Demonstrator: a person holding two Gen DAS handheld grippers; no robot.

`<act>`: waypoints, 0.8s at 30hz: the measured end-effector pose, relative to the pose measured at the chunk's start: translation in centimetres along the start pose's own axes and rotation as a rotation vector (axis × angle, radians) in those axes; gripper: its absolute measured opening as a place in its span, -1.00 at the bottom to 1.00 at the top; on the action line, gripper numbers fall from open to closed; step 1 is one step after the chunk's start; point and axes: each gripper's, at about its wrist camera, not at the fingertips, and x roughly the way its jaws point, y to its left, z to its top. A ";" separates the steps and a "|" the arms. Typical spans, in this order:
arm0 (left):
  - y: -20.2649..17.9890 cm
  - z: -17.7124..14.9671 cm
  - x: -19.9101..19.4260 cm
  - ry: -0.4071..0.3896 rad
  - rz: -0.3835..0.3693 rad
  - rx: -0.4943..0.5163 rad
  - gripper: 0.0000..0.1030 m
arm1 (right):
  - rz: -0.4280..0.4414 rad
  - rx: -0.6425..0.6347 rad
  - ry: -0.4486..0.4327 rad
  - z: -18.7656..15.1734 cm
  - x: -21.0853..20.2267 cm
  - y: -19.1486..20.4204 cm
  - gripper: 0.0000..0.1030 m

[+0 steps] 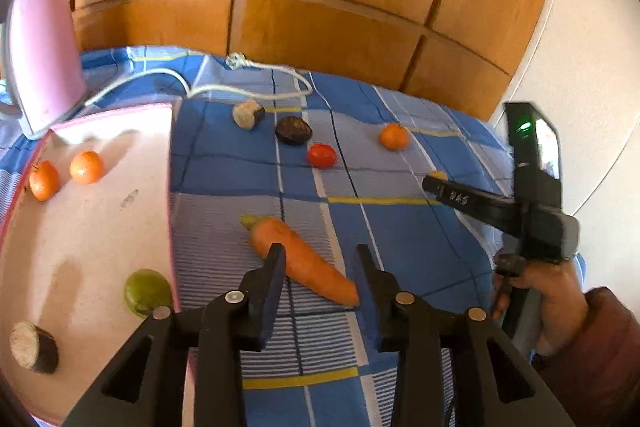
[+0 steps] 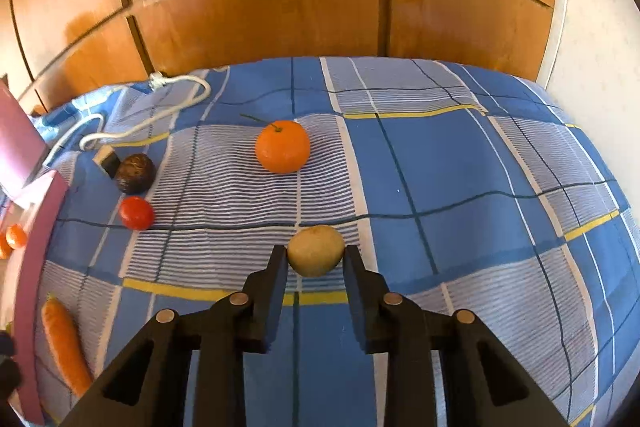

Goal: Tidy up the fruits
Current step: 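Carry the carrot into the tray with the left tool while the right tool drops the potato there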

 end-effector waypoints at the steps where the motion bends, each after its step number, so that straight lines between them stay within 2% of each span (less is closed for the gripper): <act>1: -0.1 0.0 0.5 0.020 -0.006 -0.004 -0.31 | 0.015 0.008 -0.004 -0.2 -0.4 0.0 -0.45; 5: -0.7 0.2 2.5 0.091 0.014 -0.032 -0.29 | 0.070 0.024 -0.026 -1.1 -2.2 0.1 -0.45; 8: -0.7 0.7 3.8 0.127 0.081 -0.078 -0.04 | 0.096 0.015 -0.039 -1.4 -3.1 0.3 -0.45; 12: -0.3 1.6 5.4 0.159 0.143 -0.161 -0.01 | 0.125 -0.008 -0.060 -1.6 -4.2 0.9 -0.45; 15: 0.0 1.7 6.9 0.183 0.162 -0.177 -0.02 | 0.145 -0.032 -0.072 -1.7 -4.8 1.5 -0.45; 18: -0.9 1.7 7.5 0.149 0.176 -0.110 -0.11 | 0.163 -0.049 -0.075 -1.8 -5.0 2.0 -0.45; 22: -1.5 1.4 7.1 0.126 0.125 -0.072 -0.41 | 0.182 -0.051 -0.068 -2.0 -5.1 2.2 -0.45; 24: -1.8 1.2 6.9 0.117 0.117 -0.042 -0.47 | 0.188 -0.048 -0.065 -2.1 -5.2 2.3 -0.44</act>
